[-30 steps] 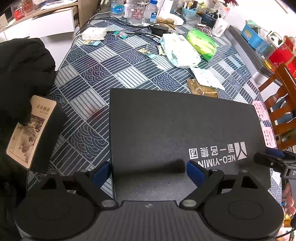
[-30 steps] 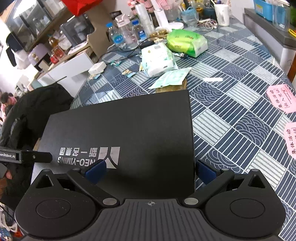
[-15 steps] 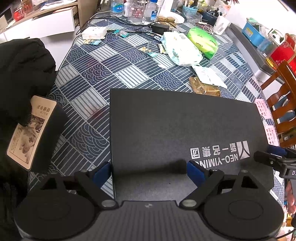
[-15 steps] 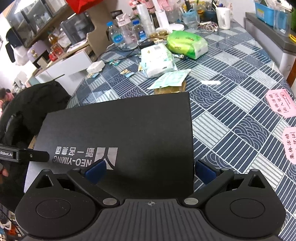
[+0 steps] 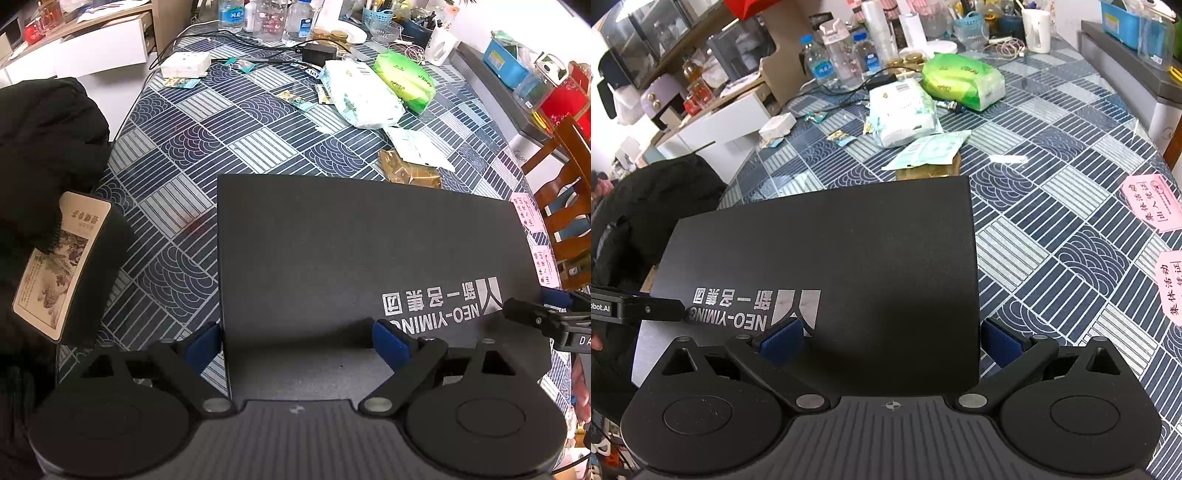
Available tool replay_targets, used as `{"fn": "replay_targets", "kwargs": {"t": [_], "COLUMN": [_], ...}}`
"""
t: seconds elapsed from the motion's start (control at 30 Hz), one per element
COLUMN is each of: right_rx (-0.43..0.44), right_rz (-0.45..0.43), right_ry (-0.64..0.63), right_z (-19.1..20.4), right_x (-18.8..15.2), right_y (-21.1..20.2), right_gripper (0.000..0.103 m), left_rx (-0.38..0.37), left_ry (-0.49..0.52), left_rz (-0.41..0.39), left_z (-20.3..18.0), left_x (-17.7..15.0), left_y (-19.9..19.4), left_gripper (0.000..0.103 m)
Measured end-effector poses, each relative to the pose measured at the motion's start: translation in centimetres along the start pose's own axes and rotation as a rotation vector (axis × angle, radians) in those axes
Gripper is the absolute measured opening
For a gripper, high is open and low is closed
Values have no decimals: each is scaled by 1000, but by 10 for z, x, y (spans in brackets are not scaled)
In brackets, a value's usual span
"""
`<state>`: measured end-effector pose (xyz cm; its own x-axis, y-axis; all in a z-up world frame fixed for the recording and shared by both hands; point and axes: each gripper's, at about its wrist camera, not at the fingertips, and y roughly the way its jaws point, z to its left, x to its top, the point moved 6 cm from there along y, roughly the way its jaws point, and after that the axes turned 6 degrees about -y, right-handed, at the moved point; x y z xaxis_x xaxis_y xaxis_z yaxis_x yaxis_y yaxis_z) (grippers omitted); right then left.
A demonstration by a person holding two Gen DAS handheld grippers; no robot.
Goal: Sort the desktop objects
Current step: 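Hold the lid in place on the closed box with both grippers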
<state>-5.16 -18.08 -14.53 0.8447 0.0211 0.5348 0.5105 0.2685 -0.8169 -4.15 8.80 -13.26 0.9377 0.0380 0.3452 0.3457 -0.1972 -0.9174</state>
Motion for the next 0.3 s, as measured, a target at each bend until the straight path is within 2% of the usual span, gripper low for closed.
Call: {"fn": "replay_targets", "kwargs": {"t": [0.3], "right_rx": [-2], "right_rz": [18], "right_ry": [1], "right_z": [-1], "right_x": [-2], "right_y": [4], "right_gripper": [103], "left_rx": [2], "left_ry": [3], "left_rz": [10], "left_z": [-1], "left_x": [0], "left_y": [9], "left_gripper": [103]}}
